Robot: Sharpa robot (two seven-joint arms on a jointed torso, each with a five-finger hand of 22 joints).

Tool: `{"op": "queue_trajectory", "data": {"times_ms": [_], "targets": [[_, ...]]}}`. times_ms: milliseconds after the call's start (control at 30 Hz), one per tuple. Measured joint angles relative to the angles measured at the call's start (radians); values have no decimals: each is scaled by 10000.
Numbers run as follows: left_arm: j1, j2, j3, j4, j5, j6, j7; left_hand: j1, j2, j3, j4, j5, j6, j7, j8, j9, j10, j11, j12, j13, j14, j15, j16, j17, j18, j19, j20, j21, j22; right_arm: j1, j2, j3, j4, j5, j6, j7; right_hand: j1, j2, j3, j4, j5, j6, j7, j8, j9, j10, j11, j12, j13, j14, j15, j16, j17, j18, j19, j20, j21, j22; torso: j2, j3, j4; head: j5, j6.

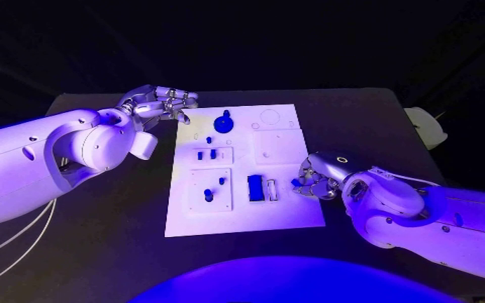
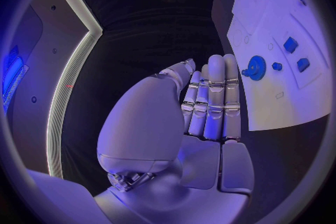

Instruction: Assemble the parts on the task board

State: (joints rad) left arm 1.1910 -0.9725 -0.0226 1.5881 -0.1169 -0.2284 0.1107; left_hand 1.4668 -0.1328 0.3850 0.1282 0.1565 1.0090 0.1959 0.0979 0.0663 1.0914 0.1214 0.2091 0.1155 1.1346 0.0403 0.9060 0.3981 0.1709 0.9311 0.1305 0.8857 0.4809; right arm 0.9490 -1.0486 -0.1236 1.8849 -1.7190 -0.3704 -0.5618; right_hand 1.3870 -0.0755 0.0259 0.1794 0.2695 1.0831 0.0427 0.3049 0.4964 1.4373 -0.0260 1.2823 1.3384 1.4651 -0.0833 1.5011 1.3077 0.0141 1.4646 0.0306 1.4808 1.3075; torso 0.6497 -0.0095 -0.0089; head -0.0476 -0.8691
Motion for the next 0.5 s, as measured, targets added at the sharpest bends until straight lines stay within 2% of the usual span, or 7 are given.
{"op": "queue_trajectory", "data": {"times_ms": [67,267,500], "targets": [[0,-1,0,3,0,0,-1,0,0,0,0,0,0,0,0,0,0,0,0,0,0,0,0,0,0,0,0,0,0,0,33,2,2,-40,4,13,84,-85,180,-24,55,-1,0,-65,-147,0,0,-36,-1,0,0,0,0,0,4,-4,0,-1,-1,-2,1,1,-3],[0,-9,0,10,0,1,-4,0,0,0,0,0,0,0,0,0,0,0,0,-1,0,0,0,0,-1,0,0,0,0,-14,38,-10,72,24,-57,13,115,-115,786,-75,278,-27,18,-84,-158,0,0,-48,-5,26,-27,0,-1,1,38,-38,36,-1,-2,-10,-3,8,5],[0,-1,0,13,0,2,-5,0,0,0,0,0,0,0,0,0,0,0,0,-1,0,0,0,0,-1,0,0,0,0,16,-23,-67,277,473,-285,-74,57,-57,1415,-78,481,-25,16,-70,-139,38,-38,-78,-25,40,-41,0,-2,0,38,-38,211,-2,1,-3,7,-6,35]]}}
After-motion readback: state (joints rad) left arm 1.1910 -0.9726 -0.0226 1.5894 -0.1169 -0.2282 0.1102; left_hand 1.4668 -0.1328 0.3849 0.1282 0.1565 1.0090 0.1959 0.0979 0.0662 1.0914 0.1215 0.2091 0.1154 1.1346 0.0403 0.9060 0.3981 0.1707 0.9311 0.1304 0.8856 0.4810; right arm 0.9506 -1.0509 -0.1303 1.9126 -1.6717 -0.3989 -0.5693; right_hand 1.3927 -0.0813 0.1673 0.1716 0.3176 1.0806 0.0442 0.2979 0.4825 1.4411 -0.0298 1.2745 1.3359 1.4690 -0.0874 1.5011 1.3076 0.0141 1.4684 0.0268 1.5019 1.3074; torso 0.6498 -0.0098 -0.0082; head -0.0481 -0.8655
